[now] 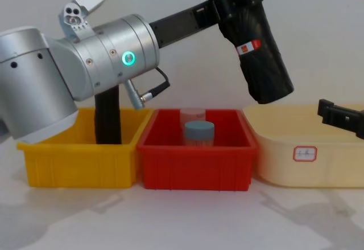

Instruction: Pick up the garbage bag with the one hand and transfer it to the other hand.

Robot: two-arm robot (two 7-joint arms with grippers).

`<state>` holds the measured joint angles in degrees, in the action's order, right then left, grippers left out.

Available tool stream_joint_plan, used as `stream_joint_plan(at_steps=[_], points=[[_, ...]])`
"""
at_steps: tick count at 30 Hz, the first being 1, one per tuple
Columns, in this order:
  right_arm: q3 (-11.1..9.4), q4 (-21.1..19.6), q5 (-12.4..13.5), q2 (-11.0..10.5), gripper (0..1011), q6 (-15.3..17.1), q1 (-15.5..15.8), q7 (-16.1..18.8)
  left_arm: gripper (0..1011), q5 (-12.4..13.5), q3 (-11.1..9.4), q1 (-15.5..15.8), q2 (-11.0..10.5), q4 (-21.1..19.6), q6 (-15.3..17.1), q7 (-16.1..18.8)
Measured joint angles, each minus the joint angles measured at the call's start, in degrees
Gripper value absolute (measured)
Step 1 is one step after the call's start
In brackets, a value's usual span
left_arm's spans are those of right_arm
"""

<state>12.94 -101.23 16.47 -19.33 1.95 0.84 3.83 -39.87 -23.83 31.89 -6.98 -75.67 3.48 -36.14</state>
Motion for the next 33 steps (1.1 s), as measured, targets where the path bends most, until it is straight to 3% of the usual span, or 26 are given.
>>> stream_joint_plan(at_steps=[16, 33], points=[[0.07, -0.19, -0.20, -0.30, 1000, 0.32, -0.13, 0.29, 452, -2.29, -0.32, 1.47, 0.64, 3.17, 1.10, -0.47], [2.53, -3.29, -2.56, -5.47, 1000, 6.40, -4.00, 7.08, 452, -2.89, -0.42, 1.87, 0.74, 4.01, 1.30, -0.59]])
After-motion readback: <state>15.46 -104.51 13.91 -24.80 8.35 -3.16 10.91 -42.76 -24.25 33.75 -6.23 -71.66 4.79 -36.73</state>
